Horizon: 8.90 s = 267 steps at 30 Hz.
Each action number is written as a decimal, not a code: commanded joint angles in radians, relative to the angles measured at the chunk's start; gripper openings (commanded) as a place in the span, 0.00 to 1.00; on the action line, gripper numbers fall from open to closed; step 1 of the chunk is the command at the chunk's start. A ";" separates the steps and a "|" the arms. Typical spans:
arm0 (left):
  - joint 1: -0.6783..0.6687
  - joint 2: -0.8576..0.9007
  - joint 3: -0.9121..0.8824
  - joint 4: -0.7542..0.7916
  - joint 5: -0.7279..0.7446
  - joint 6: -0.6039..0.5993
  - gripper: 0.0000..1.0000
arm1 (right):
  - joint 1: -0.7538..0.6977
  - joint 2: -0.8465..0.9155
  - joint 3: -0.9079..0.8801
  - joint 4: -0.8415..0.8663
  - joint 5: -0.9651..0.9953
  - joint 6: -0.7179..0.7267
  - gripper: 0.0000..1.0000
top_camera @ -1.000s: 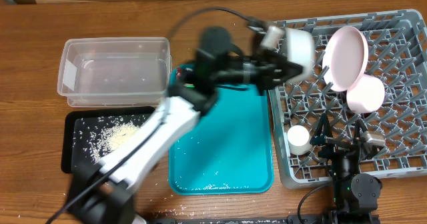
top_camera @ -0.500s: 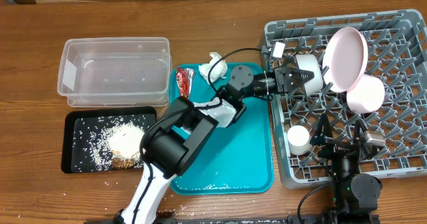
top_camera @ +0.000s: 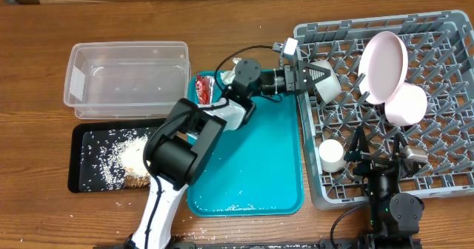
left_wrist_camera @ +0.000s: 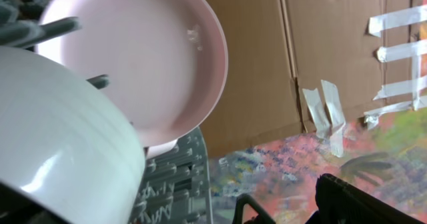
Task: Sort waste into correct bins and load items into the dishwasher
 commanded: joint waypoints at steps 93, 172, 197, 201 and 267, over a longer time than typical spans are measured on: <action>0.351 -0.550 0.251 -2.037 -1.139 1.030 0.88 | -0.006 -0.010 -0.011 0.005 0.003 0.004 1.00; 0.352 -0.756 0.529 -2.615 -1.151 0.908 1.00 | -0.006 -0.010 -0.011 0.005 0.003 0.004 1.00; 0.233 -1.208 0.467 -2.599 -1.116 0.947 1.00 | -0.006 -0.010 -0.011 0.005 0.003 0.004 1.00; 0.261 -1.335 0.327 -2.422 -1.116 1.028 1.00 | -0.006 -0.010 -0.011 0.005 0.003 0.004 1.00; 0.534 -2.303 -1.316 -1.206 -1.003 1.024 1.00 | -0.006 -0.010 -0.011 0.005 0.003 0.004 1.00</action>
